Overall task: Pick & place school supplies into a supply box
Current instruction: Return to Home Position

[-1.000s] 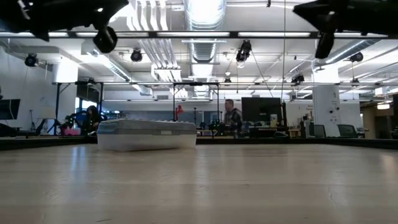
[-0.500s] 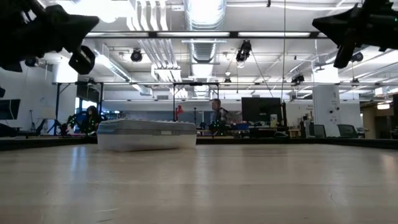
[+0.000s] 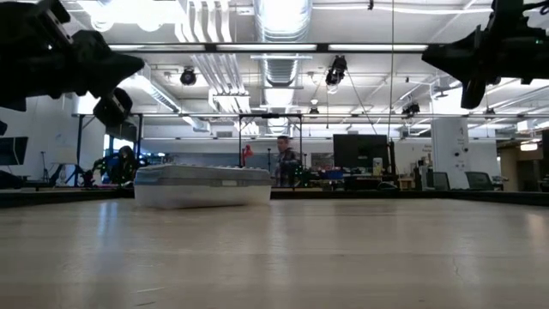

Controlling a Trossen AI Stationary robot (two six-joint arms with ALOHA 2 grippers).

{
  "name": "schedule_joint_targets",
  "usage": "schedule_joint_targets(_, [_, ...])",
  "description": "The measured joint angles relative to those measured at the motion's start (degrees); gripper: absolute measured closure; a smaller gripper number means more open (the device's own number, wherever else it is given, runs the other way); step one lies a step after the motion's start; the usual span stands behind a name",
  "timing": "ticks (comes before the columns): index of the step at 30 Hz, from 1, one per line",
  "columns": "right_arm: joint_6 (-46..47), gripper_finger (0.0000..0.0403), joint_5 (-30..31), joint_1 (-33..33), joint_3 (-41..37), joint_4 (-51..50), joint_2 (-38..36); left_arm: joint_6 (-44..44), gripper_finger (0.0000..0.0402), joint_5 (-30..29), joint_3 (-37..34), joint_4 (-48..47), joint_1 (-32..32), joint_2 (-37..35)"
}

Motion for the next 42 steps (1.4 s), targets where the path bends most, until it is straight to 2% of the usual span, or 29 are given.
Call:
schedule_joint_targets(21, [0.05, 0.0394, 0.01, -0.01, 0.0, -0.12, 2.07, -0.02, 0.0401, 0.02, 0.02, -0.34, 0.0, 11.59])
schedule_joint_targets(42, [0.03, 0.0394, 0.01, -0.03, 0.02, -0.12, 2.07, -0.04, 0.0401, 0.02, 0.04, -0.43, 0.0, 17.09])
